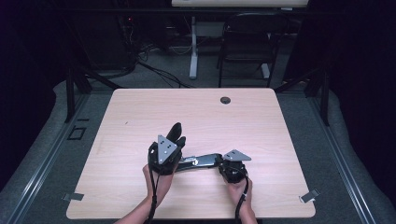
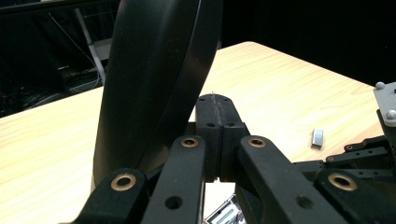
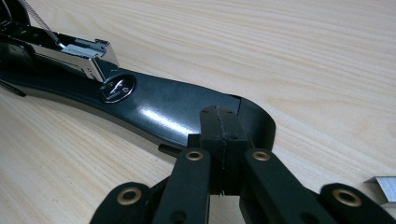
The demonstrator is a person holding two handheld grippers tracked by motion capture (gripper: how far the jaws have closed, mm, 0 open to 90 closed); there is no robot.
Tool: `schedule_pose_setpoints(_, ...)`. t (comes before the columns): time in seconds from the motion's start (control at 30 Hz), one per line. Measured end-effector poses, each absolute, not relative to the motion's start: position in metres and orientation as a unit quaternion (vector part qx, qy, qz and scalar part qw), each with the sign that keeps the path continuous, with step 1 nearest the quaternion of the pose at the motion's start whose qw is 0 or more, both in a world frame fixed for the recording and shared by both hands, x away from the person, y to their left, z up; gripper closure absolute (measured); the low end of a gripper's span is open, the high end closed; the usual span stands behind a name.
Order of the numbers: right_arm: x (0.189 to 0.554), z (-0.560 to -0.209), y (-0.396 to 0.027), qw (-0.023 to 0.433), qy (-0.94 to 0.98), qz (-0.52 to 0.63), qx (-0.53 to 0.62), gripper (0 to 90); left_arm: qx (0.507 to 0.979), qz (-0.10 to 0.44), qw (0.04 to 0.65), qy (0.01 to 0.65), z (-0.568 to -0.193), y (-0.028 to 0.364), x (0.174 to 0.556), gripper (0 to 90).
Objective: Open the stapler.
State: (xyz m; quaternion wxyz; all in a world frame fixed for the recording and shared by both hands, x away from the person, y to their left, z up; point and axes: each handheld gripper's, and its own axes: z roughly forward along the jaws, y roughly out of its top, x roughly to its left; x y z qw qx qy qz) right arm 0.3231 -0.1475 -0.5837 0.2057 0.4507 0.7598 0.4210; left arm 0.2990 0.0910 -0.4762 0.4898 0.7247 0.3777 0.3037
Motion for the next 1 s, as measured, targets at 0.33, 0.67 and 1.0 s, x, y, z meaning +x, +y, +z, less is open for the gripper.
schedule_pose_setpoints(0.33,0.323,-0.584,-0.148,0.208,0.762,0.418,0.450,90.0,0.712,0.309,0.497,0.389,-0.480,0.096,0.296,90.0)
schedule_pose_setpoints(0.67,0.323,-0.583,-0.147,0.208,0.762,0.416,0.450,90.0,0.695,0.308,0.509,0.404,-0.479,0.110,0.296,90.0)
schedule_pose_setpoints(1.0,0.323,-0.583,-0.147,0.208,0.765,0.413,0.448,90.0,0.682,0.310,0.514,0.417,-0.481,0.117,0.296,90.0)
